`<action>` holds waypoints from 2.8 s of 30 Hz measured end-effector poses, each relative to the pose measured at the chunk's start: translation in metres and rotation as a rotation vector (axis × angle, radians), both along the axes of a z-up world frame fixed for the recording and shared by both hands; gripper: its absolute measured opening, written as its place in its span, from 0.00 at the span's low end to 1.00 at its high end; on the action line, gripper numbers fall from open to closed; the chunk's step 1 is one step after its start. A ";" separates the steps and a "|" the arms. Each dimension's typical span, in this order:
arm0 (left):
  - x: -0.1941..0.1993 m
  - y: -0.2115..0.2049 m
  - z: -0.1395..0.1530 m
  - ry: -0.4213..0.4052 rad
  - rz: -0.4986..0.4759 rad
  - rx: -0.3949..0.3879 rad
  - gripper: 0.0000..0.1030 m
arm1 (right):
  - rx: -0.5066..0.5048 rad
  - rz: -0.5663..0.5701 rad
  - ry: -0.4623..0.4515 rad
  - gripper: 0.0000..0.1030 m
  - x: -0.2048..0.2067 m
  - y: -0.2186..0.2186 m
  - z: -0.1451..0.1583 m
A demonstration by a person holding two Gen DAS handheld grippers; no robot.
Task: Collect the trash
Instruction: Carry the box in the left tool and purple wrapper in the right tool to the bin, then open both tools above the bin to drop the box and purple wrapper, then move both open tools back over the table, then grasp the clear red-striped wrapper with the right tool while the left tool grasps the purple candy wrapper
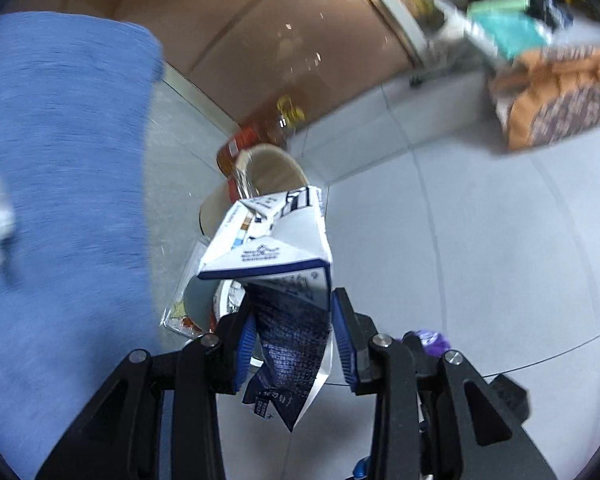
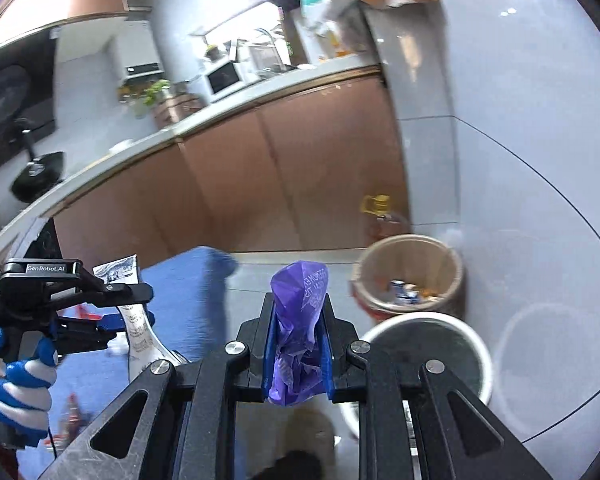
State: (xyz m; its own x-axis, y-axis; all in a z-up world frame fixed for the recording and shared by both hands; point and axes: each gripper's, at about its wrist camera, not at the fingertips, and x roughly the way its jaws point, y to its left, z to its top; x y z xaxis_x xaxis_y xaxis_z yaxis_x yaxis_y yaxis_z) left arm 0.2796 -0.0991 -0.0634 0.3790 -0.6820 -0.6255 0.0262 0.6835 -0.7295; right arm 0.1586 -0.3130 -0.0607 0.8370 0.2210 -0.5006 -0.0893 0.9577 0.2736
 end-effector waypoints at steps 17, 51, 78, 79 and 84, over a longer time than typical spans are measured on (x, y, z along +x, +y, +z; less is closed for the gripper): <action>0.092 -0.177 -0.099 0.022 -0.220 0.178 0.38 | -0.067 -0.169 0.112 0.27 0.040 -0.057 -0.064; -0.076 0.005 0.063 -0.426 -0.056 0.347 0.50 | -0.098 -0.162 -0.257 1.00 -0.054 0.034 0.081; -0.275 0.253 0.141 -0.594 0.328 0.446 0.54 | -0.012 0.173 -0.476 1.00 -0.158 0.161 0.184; -0.278 0.263 0.139 -0.589 0.344 0.450 0.54 | -0.010 0.186 -0.466 1.00 -0.157 0.164 0.183; -0.300 0.316 0.125 -0.550 0.433 0.462 0.54 | 0.017 0.293 -0.362 1.00 -0.146 0.185 0.166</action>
